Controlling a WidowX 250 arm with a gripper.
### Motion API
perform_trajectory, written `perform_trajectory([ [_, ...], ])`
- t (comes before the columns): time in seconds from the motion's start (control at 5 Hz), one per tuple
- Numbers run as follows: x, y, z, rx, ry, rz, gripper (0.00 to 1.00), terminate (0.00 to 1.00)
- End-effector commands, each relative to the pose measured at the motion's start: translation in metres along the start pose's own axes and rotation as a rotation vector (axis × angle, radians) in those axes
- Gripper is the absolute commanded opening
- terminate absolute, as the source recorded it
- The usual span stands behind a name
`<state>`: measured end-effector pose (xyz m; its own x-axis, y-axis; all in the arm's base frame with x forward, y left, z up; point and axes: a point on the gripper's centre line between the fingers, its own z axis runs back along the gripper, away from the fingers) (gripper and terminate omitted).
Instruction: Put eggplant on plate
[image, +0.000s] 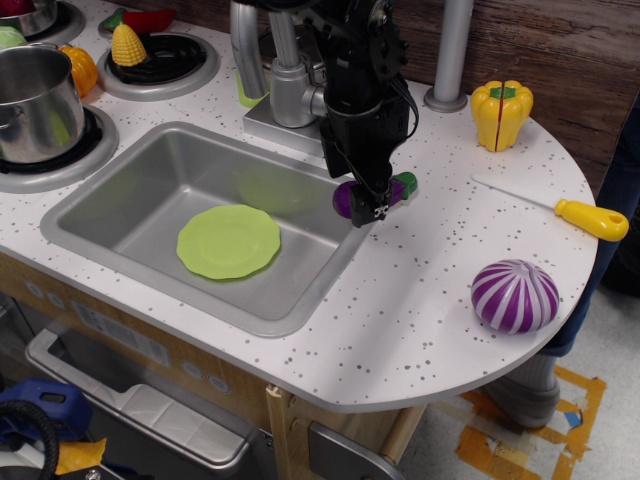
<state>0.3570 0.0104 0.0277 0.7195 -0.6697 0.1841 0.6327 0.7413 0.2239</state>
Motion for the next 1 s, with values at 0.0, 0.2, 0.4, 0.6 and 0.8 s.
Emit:
perform_trajectory([
  [0.0,0.004,0.016,0.003,0.009,-0.049,-0.062,1.0,0.0],
  [0.2,0.006,0.023,-0.003,0.009,-0.064,-0.094,1.0,0.0],
  [0.4,0.01,0.028,-0.006,0.003,-0.076,-0.103,1.0,0.0],
  [0.6,0.011,0.03,-0.009,-0.017,-0.092,-0.091,1.0,0.0],
  [0.8,0.009,0.028,-0.013,-0.043,-0.113,-0.04,1.0,0.0],
])
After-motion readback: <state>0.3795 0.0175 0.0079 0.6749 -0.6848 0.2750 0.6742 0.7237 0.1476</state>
